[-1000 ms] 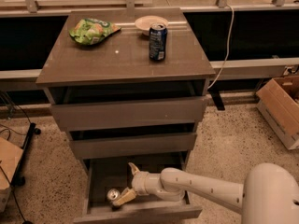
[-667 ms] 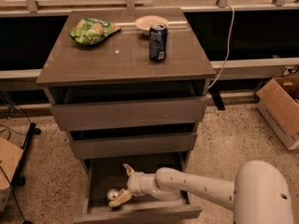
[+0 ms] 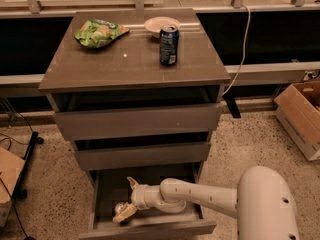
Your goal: Pick 7up can from bottom drawer and place on counter
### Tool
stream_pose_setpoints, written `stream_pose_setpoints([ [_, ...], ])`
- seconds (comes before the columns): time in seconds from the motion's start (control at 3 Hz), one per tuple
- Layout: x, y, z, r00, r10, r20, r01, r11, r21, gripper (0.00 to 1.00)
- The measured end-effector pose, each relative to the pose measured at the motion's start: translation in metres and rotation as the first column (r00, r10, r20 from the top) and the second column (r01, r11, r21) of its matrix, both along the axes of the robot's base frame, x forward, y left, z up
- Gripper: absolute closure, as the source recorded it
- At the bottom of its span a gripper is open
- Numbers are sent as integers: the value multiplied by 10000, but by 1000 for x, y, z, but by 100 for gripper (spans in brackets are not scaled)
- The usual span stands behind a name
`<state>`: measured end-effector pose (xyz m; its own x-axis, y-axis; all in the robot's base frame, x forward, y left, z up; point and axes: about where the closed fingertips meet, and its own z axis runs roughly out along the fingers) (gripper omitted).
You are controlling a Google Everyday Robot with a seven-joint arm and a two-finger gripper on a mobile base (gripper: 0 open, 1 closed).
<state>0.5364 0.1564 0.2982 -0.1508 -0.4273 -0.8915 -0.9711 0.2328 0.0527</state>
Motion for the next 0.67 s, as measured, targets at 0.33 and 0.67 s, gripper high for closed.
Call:
stream_pose_setpoints([
  [0.33, 1, 2, -7, 10000, 31, -56, -33, 9989, -465, 0],
  [0.67, 1, -5, -32, 9995, -168, -264, 140, 9945, -1033, 0],
])
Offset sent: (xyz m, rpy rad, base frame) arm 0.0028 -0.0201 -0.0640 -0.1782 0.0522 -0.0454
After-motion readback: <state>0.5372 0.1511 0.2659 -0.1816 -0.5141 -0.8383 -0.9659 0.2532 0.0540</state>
